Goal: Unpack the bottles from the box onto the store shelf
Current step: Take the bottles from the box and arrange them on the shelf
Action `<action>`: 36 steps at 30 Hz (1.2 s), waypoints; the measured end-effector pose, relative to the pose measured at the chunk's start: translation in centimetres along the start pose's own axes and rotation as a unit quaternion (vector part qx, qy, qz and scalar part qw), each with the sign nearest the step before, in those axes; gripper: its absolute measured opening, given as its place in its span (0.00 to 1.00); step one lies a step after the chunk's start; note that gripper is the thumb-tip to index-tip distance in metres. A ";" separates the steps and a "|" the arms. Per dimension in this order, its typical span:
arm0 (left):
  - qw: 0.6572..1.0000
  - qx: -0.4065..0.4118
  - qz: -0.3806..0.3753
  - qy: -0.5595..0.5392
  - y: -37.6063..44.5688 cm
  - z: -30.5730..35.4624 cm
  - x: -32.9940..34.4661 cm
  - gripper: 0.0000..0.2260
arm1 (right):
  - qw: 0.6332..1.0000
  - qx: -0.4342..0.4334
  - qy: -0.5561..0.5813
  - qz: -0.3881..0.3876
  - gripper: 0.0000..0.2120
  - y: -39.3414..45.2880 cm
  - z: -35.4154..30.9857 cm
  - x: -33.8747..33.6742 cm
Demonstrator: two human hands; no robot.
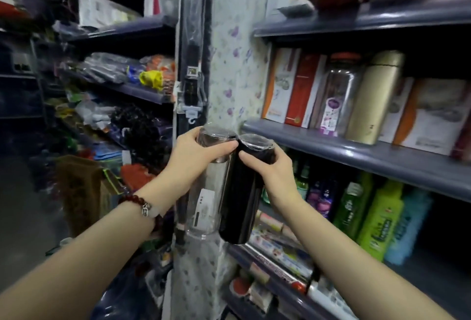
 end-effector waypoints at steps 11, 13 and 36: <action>0.976 0.151 -0.142 -0.066 -1.6 12.4 15.5 0.13 | 0.971 -0.157 -0.119 0.135 0.20 3.1 -14.8 -12.8; 0.965 0.198 -0.156 -0.070 -2.6 15.1 17.9 0.15 | 0.955 -0.208 -0.133 0.166 0.22 3.3 -17.6 -14.9; 0.933 0.268 -0.210 -0.120 -3.4 16.9 38.1 0.30 | 0.877 -0.221 -0.301 0.302 0.27 3.0 -23.3 -31.7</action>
Point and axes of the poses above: each hand's wrist, its own y-axis towards the middle knuckle, its own x-axis out of the palm, z = x × y, the point moved 3 cm from there along y, towards the middle knuckle, and after that the axes turned 13 degrees about -x, right-handed, at the moved point
